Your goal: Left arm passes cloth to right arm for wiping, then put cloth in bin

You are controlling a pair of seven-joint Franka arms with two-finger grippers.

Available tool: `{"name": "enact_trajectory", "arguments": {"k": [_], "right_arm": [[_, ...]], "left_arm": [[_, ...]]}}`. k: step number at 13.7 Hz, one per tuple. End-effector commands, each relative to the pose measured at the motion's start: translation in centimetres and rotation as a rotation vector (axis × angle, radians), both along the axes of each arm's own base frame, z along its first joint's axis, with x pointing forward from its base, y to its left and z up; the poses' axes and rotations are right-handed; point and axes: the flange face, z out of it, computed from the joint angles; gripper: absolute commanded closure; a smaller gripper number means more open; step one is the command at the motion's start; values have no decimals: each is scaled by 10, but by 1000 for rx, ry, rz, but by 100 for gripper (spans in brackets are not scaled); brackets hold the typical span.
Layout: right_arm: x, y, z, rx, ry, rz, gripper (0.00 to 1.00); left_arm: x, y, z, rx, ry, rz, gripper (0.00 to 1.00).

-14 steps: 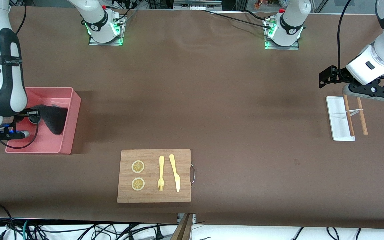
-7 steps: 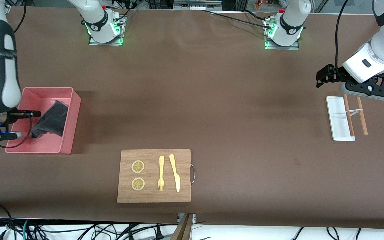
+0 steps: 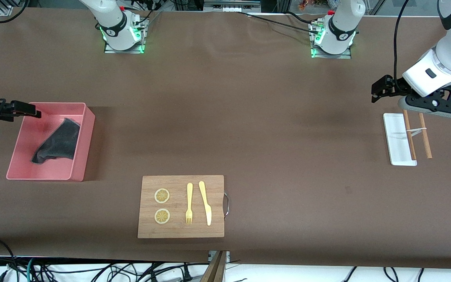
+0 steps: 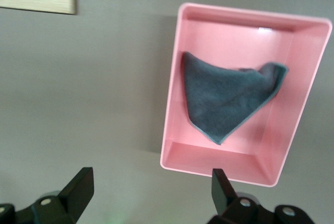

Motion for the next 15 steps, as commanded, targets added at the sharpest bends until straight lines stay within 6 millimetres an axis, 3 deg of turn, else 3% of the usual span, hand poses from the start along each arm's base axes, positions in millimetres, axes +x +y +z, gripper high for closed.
{"name": "enact_trajectory", "arguments": {"k": [1, 2, 4, 6, 10, 15], "right_arm": [[-11, 32, 31, -97, -42, 107, 0], [-18, 34, 52, -133, -80, 119, 0], [-24, 34, 68, -135, -112, 126, 0], [-28, 37, 74, -123, -114, 102, 0], [-41, 42, 82, -78, -79, -121, 0], [-41, 42, 82, -69, -77, -117, 0]], "left_arm": [[-4, -7, 8, 15, -4, -31, 0], [-4, -8, 8, 16, -4, -31, 0], [-4, -10, 8, 15, -4, -35, 0], [-4, -10, 8, 15, -5, -34, 0], [-4, -7, 8, 15, -5, -26, 0], [-4, -7, 9, 15, -5, -28, 0]]}}
